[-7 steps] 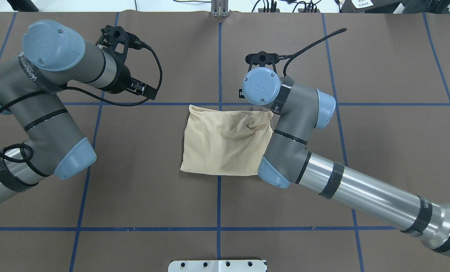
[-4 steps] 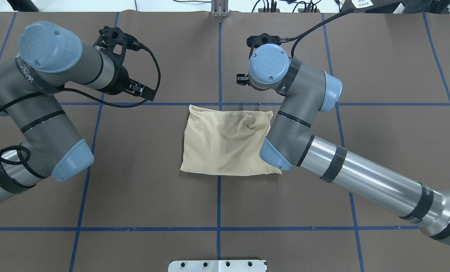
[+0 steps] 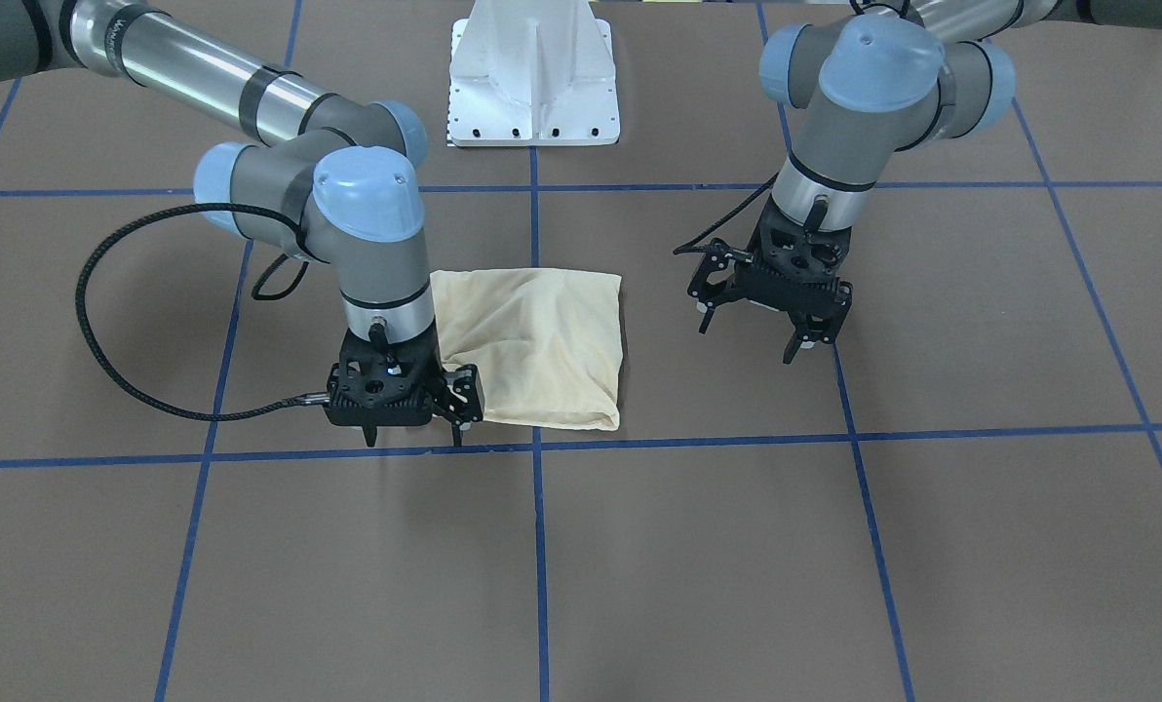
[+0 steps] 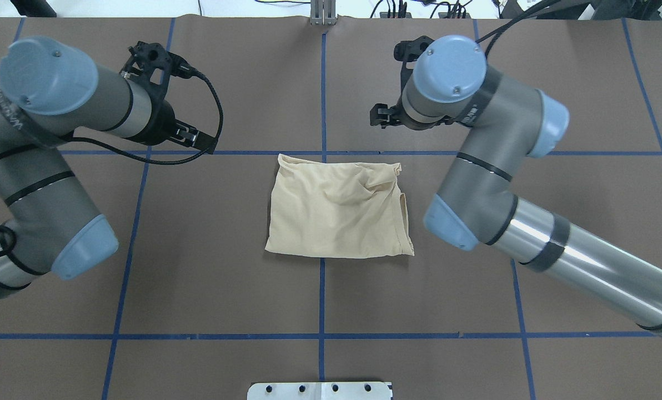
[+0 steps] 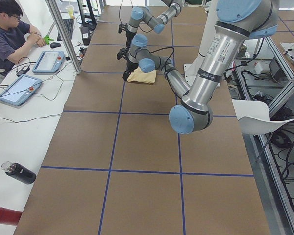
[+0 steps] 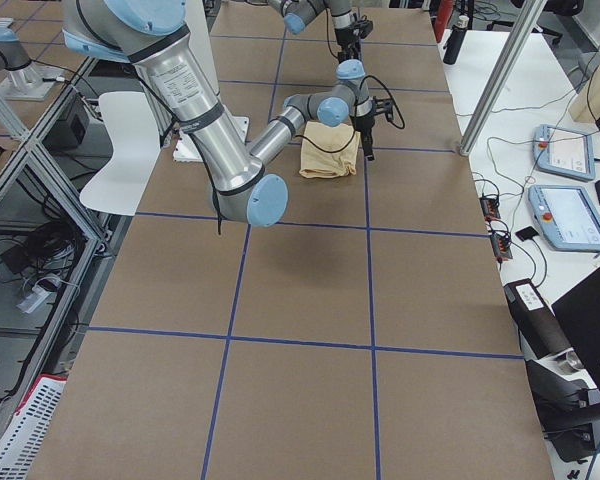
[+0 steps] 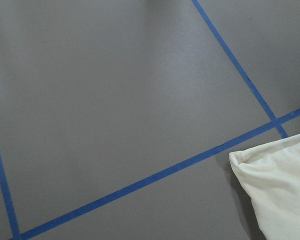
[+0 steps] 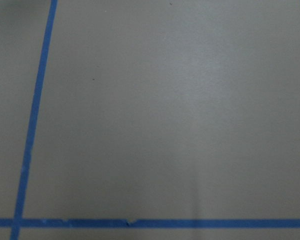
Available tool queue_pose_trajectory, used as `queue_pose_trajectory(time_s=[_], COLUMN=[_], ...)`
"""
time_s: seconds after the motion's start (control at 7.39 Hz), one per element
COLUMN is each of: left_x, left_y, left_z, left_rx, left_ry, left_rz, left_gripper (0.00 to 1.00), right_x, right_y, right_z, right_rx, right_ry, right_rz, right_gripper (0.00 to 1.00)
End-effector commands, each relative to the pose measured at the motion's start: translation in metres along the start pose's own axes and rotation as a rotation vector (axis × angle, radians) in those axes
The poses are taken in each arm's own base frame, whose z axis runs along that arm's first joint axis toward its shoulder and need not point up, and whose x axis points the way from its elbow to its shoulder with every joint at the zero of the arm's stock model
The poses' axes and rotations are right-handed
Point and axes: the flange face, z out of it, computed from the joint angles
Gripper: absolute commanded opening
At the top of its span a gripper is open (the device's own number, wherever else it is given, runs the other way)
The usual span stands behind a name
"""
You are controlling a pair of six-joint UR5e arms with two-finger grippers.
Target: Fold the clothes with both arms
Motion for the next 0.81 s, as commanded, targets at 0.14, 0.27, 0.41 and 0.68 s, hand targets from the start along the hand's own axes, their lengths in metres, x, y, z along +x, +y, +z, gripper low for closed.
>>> queue_pose_trajectory(time_s=[0.14, 0.27, 0.41, 0.68], left_x=[-0.052, -0.085, -0.121, -0.212], left_y=[0.063, 0.070, 0.072, 0.083], left_z=[-0.054, -0.073, -0.090, -0.138], left_rx=[0.001, 0.006, -0.003, -0.019], left_ry=[-0.033, -0.080, -0.123, -0.162], left_rz=[0.045, 0.099, 0.146, 0.190], left_gripper=[1.00, 1.00, 1.00, 1.00], right_x=[0.191, 0.274, 0.355, 0.498], right_y=[0.031, 0.022, 0.019, 0.050], right_z=[-0.084, -0.094, -0.108, -0.122], right_rx=[-0.107, -0.140, -0.179, -0.233], right_ry=[0.011, 0.026, 0.005, -0.018], right_rz=[-0.151, -0.223, -0.267, -0.301], right_gripper=[1.00, 1.00, 1.00, 1.00])
